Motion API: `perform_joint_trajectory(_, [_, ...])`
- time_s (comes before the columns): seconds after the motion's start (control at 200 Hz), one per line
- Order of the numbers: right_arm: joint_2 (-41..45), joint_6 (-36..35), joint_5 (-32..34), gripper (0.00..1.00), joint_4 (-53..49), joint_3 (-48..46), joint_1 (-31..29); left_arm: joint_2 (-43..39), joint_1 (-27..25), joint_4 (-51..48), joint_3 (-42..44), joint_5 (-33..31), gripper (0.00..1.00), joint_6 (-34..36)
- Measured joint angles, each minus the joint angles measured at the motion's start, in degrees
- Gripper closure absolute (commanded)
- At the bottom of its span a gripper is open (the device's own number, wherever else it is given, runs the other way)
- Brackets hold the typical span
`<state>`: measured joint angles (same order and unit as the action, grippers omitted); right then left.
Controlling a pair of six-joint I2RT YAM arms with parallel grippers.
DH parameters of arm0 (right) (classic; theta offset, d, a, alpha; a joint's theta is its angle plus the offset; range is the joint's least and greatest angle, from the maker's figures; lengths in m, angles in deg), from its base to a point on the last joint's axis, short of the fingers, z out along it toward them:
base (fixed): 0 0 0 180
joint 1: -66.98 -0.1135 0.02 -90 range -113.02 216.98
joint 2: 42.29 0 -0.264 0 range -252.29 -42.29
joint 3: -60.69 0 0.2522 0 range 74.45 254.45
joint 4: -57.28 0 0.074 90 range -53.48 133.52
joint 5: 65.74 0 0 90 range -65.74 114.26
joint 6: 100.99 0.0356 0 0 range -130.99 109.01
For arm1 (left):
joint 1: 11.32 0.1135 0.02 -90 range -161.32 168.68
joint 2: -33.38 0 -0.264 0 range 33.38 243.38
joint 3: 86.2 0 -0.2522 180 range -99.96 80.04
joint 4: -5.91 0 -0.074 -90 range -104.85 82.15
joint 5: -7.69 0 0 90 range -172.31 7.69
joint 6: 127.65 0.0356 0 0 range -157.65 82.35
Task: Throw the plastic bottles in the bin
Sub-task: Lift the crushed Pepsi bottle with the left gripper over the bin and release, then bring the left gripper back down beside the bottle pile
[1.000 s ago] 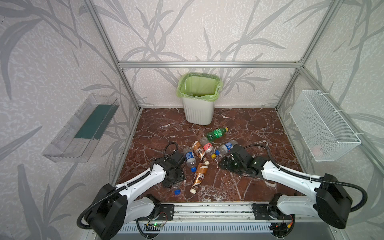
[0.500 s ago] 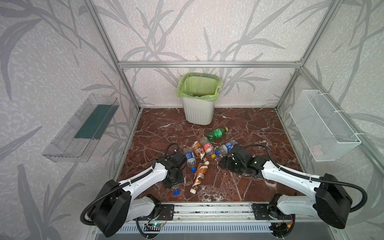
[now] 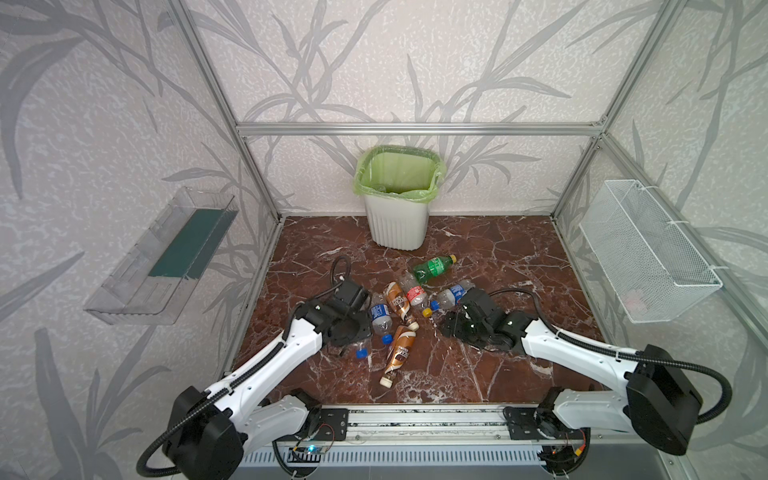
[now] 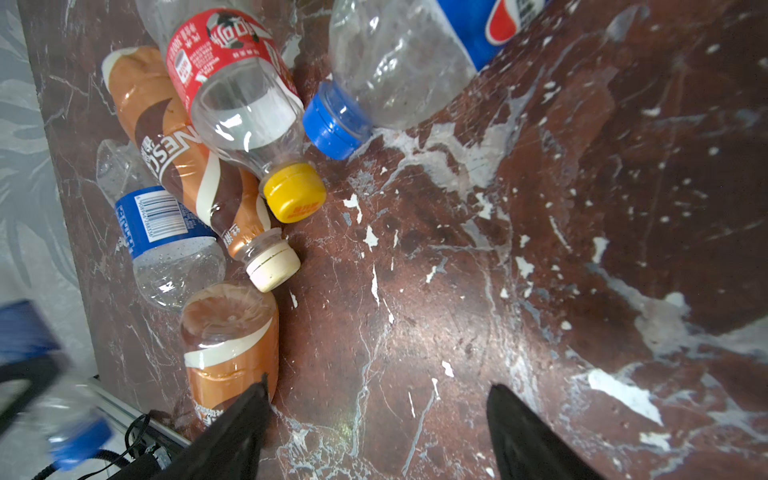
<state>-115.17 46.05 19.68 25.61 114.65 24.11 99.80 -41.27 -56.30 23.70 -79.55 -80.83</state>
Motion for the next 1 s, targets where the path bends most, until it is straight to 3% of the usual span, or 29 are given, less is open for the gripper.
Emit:
perform_joint_trajectory(0.14, [3.91,-0.39,0.28,0.18,-1.77,0.00,1.38,14.05,2.82,2.95,-36.06,1.64,0.28,7.58])
perform_joint_trajectory(0.22, [7.61,-0.79,1.05,0.18,-3.50,0.00,2.10,25.83,6.08,5.16,-60.74,2.19,0.15,10.27])
perform_joint_trajectory(0.305, [11.45,-1.18,1.97,0.17,-5.66,0.00,2.78,39.19,10.54,5.77,-86.77,3.63,0.02,9.44])
perform_joint_trajectory(0.37, [14.08,-1.38,2.64,0.17,-7.61,0.00,3.23,50.97,13.68,4.68,-107.71,6.62,0.01,7.74])
perform_joint_trajectory(0.42, [15.58,-1.42,3.17,0.17,-8.96,0.00,3.45,54.97,15.47,4.57,-113.39,8.50,0.01,7.04])
perform_joint_trajectory(0.475, [16.87,-1.42,3.67,0.17,-10.27,0.00,3.67,54.60,16.28,2.10,-111.23,9.33,0.01,7.17])
perform_joint_trajectory(0.54, [17.84,-1.40,4.13,0.17,-11.06,-0.17,3.98,49.16,15.19,0.85,-100.04,9.51,0.01,8.44])
perform_joint_trajectory(0.695, [18.05,-1.36,4.33,0.17,-11.08,-2.01,4.50,24.20,10.78,6.49,-57.27,9.70,0.05,10.45])
perform_joint_trajectory(0.765, [17.53,-1.27,4.24,0.17,-11.06,-2.75,4.59,13.73,10.45,7.23,-43.65,9.25,0.06,10.82])
perform_joint_trajectory(0.895, [15.93,-1.03,3.87,0.17,-10.60,-3.19,4.68,-1.70,11.74,8.48,-25.86,7.74,0.08,10.43])
perform_joint_trajectory(1.0, [14.95,-0.81,3.50,0.17,-9.81,-3.21,4.76,-8.92,11.93,8.48,-14.38,7.78,0.10,9.09])
